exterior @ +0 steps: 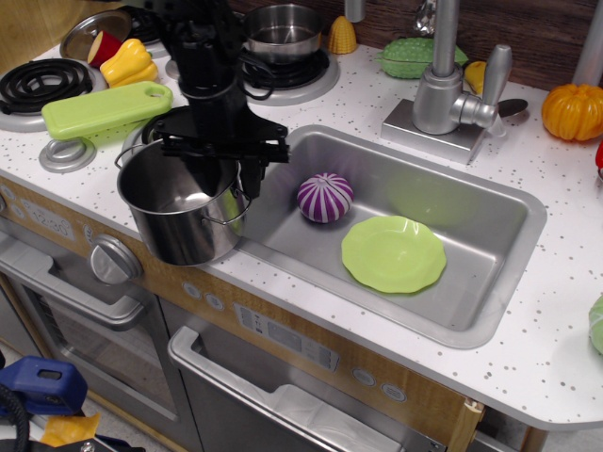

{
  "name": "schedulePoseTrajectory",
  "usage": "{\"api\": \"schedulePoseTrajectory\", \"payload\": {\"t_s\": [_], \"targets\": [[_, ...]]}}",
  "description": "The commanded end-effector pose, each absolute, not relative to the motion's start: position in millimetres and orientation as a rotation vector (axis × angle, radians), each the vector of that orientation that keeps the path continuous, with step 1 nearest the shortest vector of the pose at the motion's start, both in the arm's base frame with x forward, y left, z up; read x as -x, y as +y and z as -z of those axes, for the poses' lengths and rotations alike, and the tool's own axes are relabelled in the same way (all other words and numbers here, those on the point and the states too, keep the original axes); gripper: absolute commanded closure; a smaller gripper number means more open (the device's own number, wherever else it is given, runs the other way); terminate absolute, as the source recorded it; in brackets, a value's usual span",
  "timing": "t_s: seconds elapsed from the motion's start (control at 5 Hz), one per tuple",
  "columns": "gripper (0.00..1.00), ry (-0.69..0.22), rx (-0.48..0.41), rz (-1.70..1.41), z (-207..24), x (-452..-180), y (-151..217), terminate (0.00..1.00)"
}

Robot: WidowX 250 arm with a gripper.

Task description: Put pot in sink

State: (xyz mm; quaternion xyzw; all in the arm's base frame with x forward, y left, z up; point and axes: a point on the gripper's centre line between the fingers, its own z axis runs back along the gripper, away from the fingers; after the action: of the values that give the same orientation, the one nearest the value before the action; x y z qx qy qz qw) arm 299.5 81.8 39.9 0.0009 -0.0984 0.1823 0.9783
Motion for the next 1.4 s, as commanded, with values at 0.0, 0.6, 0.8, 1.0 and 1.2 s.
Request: {"api": "schedulePoseTrajectory", "payload": {"t_s": [0.0,0.6,0.8,1.0,1.2], "targets": [[1.00,-0.220,0.003,-0.365,-49,-300,73,0.00],[1.00,-0.268,-0.092,-0.200,-105,-345,9,0.00],[1.00,-0.323,-0.001,-0.138,-83,-368,-15,0.00],[1.00,-0.366,0.068,-0.136,-69,-378,-32,0.00],[0.00,-0.391,0.109,-0.127,-53,-376,-35,0.00]]}}
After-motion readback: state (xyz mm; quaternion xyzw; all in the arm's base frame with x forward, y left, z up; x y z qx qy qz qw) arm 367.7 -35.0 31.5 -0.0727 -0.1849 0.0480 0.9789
